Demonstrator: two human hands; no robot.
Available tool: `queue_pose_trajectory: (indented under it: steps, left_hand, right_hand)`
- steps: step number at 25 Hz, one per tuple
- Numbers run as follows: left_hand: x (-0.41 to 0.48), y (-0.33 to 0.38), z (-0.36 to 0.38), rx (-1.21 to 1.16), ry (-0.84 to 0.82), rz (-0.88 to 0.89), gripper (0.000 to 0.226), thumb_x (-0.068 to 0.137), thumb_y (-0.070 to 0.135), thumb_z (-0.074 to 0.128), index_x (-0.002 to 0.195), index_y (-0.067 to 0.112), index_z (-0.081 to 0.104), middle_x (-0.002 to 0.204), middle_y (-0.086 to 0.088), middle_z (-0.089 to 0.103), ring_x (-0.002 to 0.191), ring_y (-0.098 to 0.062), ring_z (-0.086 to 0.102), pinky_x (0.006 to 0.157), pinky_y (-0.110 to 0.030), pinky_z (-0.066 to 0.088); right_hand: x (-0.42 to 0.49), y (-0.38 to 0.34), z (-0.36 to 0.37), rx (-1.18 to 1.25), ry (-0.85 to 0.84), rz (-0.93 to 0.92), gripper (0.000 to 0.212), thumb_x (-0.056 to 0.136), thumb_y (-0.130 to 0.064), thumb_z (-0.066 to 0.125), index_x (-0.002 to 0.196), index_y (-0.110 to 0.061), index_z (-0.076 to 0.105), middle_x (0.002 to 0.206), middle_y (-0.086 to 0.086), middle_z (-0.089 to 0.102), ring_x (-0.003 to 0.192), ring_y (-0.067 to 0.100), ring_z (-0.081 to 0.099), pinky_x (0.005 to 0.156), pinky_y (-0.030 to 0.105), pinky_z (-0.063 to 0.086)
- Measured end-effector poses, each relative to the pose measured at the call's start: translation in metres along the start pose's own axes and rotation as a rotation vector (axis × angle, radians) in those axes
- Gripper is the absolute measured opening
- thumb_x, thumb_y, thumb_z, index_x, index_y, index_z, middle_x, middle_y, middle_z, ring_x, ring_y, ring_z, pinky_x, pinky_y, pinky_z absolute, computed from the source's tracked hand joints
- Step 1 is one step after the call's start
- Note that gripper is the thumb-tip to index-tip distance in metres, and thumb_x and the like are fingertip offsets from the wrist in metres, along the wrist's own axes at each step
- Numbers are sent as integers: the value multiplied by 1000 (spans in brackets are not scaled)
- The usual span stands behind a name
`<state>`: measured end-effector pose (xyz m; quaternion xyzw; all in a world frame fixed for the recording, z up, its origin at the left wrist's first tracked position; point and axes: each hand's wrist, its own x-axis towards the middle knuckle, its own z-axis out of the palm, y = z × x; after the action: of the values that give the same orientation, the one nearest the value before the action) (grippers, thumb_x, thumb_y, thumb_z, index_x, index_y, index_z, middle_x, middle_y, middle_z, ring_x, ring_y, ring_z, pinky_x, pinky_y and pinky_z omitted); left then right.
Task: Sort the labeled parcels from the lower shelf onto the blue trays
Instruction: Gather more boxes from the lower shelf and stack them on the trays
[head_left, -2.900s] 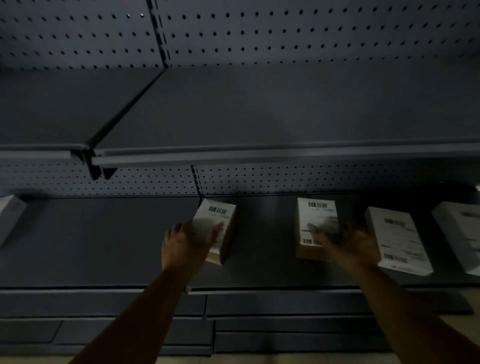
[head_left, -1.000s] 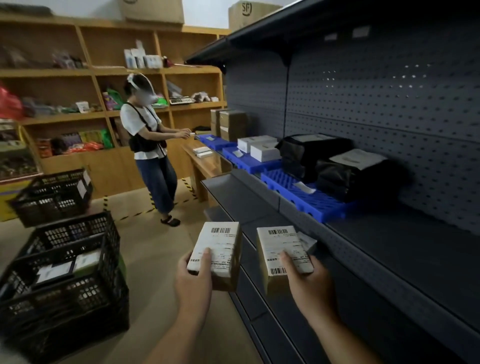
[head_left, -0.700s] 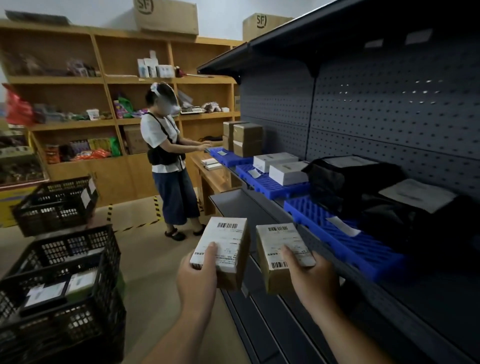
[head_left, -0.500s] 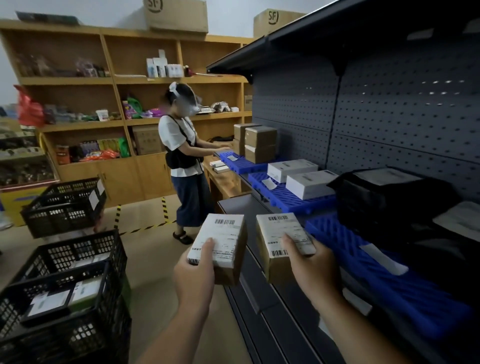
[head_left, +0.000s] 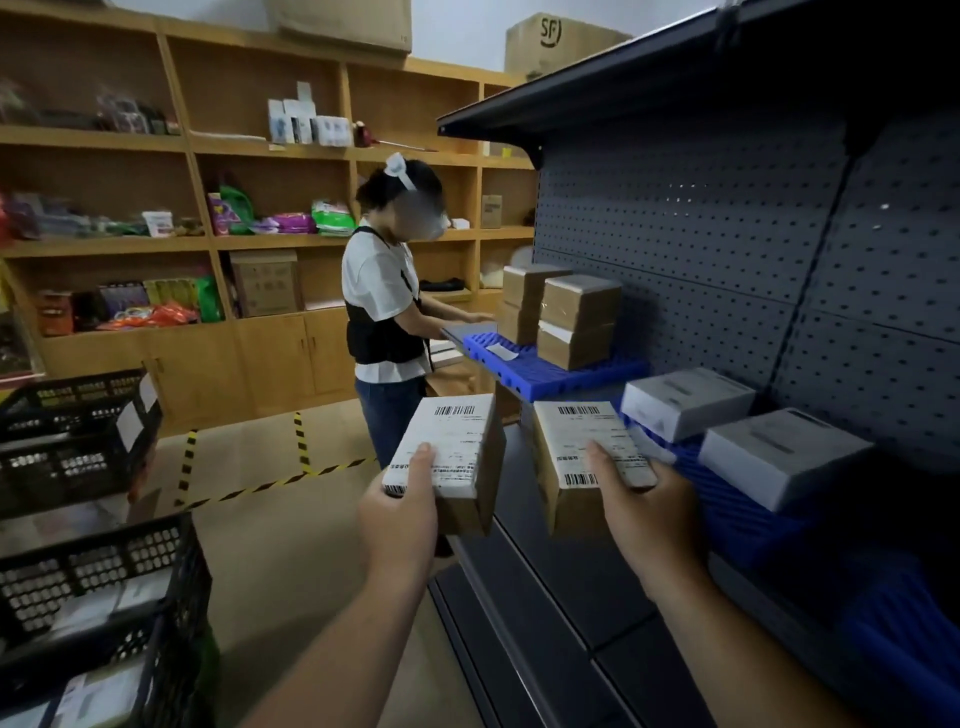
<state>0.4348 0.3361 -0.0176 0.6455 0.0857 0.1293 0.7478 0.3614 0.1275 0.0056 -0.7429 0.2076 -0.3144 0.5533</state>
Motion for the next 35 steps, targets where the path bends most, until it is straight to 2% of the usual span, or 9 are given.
queue_pose_trajectory:
  steps: [5, 8, 15, 20, 22, 27, 30, 32, 35]
  left_hand:
    - [119, 18, 35, 36, -109, -24, 32, 79, 60, 65, 85, 30, 71, 87, 6, 77, 85, -16, 73, 64, -36, 61]
    - [177, 22, 73, 28, -188, -53, 35, 76, 59, 67, 84, 25, 73, 84, 5, 79, 86, -19, 74, 78, -44, 62]
    - [294, 66, 181, -49, -296, -3, 32, 80, 51, 69, 82, 19, 72, 86, -2, 76, 82, -18, 71, 65, -34, 53]
    - [364, 105, 266, -120, -395, -60, 46, 69, 63, 63, 88, 21, 67, 93, -2, 72, 85, -21, 68, 73, -43, 58]
    - [396, 120, 301, -160, -450, 0, 39, 70, 62, 63, 79, 24, 61, 84, 2, 69, 77, -17, 66, 61, -37, 52]
    - [465, 121, 370, -127, -588, 97, 35, 70, 63, 63, 70, 28, 57, 75, 11, 62, 74, -14, 61, 68, -41, 54]
    - [488, 104, 394, -64, -667, 87, 59, 66, 70, 59, 93, 19, 68, 92, -2, 67, 85, -26, 63, 77, -50, 54]
    - [498, 95, 404, -63, -722, 70, 72, 64, 70, 58, 107, 14, 70, 94, -3, 68, 88, -29, 62, 74, -45, 52]
    - [507, 91, 416, -76, -781, 33, 80, 64, 71, 59, 116, 10, 67, 97, -3, 66, 89, -26, 62, 72, -40, 49]
  right_hand:
    - [68, -26, 67, -61, 121, 1, 37, 83, -63, 71, 91, -26, 72, 80, -11, 76, 70, 0, 72, 49, 17, 54]
    - [119, -37, 94, -93, 213, -30, 33, 83, -63, 70, 84, -30, 68, 81, -13, 73, 76, 4, 71, 61, 27, 59]
    - [242, -78, 126, -132, 437, -35, 43, 83, -67, 66, 78, -24, 71, 67, -16, 69, 57, -4, 63, 37, 14, 40]
    - [315, -117, 148, -157, 560, -59, 49, 73, -69, 67, 73, -20, 72, 61, -12, 70, 49, -1, 64, 41, 17, 42]
    - [341, -129, 157, -160, 618, -67, 47, 70, -68, 68, 70, -20, 71, 58, -13, 69, 46, -1, 63, 41, 17, 41]
    - [383, -134, 179, -205, 776, 17, 41, 71, -63, 69, 73, -23, 71, 68, -12, 71, 60, 8, 67, 49, 22, 44]
    - [392, -131, 191, -243, 816, 105, 37, 75, -61, 70, 73, -24, 65, 70, -13, 65, 59, 5, 62, 46, 20, 41]
    - [397, -129, 199, -281, 861, 131, 36, 76, -60, 72, 75, -25, 63, 71, -13, 64, 60, 6, 61, 47, 21, 43]
    - [403, -126, 206, -313, 901, 151, 45, 75, -60, 72, 88, -17, 71, 82, -4, 70, 71, 17, 69, 61, 34, 60]
